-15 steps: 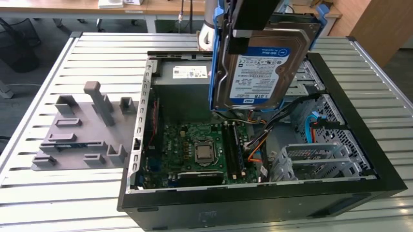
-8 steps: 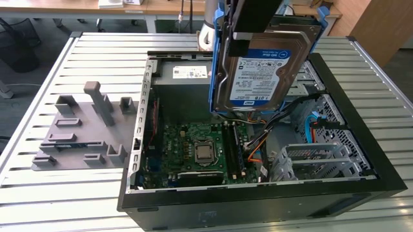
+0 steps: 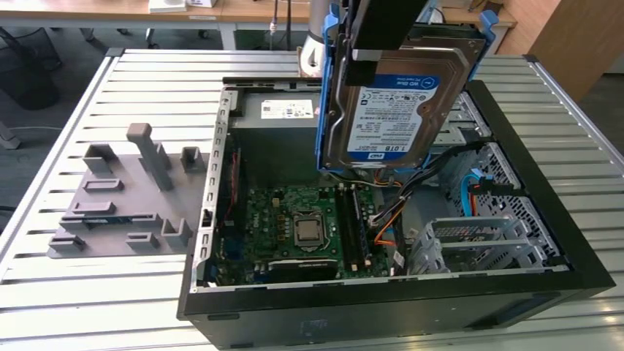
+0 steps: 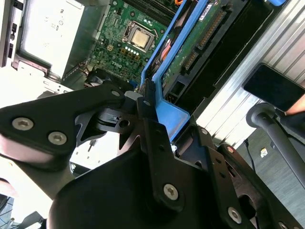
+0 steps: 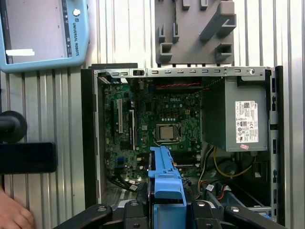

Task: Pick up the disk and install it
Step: 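Insert the disk into the insertion slot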

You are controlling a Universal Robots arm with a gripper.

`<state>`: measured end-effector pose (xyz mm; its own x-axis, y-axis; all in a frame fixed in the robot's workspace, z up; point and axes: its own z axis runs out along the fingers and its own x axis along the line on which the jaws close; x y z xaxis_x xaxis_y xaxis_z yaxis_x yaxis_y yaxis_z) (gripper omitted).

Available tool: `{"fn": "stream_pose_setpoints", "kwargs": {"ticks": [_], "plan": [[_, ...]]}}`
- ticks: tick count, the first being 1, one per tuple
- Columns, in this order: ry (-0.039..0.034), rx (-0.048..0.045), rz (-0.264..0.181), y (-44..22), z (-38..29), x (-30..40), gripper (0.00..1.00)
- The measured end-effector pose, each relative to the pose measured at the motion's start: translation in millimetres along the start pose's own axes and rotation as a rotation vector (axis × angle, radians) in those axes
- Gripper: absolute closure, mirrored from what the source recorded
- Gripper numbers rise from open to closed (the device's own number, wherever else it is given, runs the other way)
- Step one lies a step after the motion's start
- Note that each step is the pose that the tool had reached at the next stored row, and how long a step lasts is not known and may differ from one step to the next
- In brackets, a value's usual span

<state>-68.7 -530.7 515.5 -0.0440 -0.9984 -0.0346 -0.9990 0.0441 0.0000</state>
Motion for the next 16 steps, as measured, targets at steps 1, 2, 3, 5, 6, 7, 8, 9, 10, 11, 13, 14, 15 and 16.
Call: {"fn": "stream_pose_setpoints", "kwargs": {"ticks": [1, 2, 3, 5, 6, 7, 8, 9, 10, 11, 13, 14, 15, 16], "plan": [[0.0000, 0.0000, 0.000, 0.0, 0.0, 0.0, 0.64], [0.0001, 0.0000, 0.000, 0.0, 0.0, 0.0, 0.64], [0.0001, 0.0000, 0.000, 0.0, 0.0, 0.0, 0.64], [0.0001, 0.0000, 0.000, 0.0, 0.0, 0.0, 0.64], [0.0000, 0.0000, 0.000, 0.0, 0.0, 0.0, 0.64], [-0.0001, 0.0000, 0.000, -1.0, 0.1, -0.2, 0.64], [0.0001, -0.0001, 0.000, -2.4, 0.2, -0.2, 0.64], [0.0001, -0.0001, 0.000, -3.8, 0.2, -0.2, 0.64], [0.0000, 0.0000, 0.000, -5.3, 0.3, -0.3, 0.64], [0.0000, 0.0000, 0.000, -6.5, 0.4, -0.3, 0.64], [0.0000, 0.0000, 0.000, -8.2, 0.7, -0.3, 0.64], [0.0000, -0.0001, 0.000, -8.2, 1.1, -0.3, 0.64], [0.0000, -0.0001, 0.000, -8.2, 1.6, -0.2, 0.64], [0.0001, -0.0001, 0.000, -8.3, 2.1, 0.3, 0.64]]}}
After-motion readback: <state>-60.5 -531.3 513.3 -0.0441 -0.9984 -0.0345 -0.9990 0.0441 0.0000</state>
